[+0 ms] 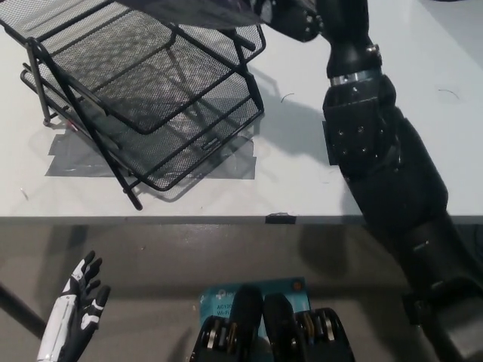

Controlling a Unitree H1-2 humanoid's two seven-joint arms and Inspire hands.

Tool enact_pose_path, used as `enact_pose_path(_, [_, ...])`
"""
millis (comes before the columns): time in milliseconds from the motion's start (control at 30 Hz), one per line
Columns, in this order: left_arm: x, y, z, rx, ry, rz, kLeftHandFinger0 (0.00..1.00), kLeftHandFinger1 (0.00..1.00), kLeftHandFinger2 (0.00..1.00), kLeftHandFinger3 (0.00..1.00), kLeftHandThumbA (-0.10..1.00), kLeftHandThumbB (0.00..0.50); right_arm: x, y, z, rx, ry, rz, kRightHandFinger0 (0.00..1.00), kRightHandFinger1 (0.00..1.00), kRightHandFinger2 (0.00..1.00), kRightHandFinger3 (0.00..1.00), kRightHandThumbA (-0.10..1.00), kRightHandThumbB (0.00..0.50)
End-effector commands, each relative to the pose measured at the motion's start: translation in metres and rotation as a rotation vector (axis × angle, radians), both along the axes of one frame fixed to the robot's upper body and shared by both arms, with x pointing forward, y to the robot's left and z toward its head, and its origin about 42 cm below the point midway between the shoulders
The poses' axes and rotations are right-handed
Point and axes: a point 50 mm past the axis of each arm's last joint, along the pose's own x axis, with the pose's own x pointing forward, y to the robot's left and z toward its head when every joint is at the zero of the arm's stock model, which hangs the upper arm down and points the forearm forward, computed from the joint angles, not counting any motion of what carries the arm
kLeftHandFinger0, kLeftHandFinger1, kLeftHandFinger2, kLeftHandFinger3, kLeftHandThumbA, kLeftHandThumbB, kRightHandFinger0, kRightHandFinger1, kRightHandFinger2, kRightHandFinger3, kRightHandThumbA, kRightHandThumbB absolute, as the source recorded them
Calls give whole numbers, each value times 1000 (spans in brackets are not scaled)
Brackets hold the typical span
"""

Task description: A person hands a notebook to the robot and the robot grabs it with its right hand and places it in the file tray kept in the centre of the desk infront of it.

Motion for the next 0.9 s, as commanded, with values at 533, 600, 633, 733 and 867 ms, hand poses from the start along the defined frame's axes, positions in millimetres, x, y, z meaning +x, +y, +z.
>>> enact_pose_path(533, [-1, 5, 11, 12, -84, -25, 938, 1000, 1000, 1000, 902, 375, -4, 36, 16, -422, -581, 19, 0, 0, 74, 73, 702, 33])
enact_pose_path(600, [0, 4, 12, 11, -85, -25, 929, 1000, 1000, 1000, 908, 380, -5, 38, 14, -478, -603, 11, 0, 0, 76, 99, 775, 46])
enact_pose_path(633, [0, 4, 12, 11, -83, -25, 926, 1000, 1000, 1000, 911, 380, -6, 40, 12, -514, -623, 0, 0, 0, 77, 116, 810, 52])
enact_pose_path(733, [0, 4, 12, 9, -74, -26, 920, 1000, 1000, 1000, 915, 386, -8, 43, 4, -597, -681, -10, 0, 0, 62, 160, 870, 45])
enact_pose_path(867, [-1, 4, 13, 7, -70, -24, 933, 1000, 1000, 1000, 916, 386, -8, 42, -5, -674, -713, 20, 0, 0, 65, 176, 844, 48])
